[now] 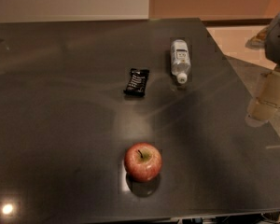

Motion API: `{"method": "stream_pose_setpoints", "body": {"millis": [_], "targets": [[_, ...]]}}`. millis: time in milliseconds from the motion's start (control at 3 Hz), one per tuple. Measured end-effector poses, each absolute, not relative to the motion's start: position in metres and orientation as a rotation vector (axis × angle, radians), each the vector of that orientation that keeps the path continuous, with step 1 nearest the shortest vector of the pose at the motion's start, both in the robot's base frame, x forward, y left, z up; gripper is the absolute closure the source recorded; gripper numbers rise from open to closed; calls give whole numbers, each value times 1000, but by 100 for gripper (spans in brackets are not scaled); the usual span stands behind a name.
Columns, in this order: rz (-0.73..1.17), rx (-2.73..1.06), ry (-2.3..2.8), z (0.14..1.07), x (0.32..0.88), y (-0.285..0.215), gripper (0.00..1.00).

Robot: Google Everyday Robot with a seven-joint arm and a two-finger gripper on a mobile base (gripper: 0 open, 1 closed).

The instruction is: Pick rxbar chocolate

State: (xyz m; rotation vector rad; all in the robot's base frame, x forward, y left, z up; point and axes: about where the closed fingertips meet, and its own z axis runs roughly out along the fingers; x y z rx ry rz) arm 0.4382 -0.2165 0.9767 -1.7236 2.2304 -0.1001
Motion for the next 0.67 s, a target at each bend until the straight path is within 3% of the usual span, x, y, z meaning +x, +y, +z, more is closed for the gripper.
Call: {"method": "stream_pose_setpoints", "body": {"millis": [667], "targets": [[-92,-1771,2173,977,455,-207,0]]}}
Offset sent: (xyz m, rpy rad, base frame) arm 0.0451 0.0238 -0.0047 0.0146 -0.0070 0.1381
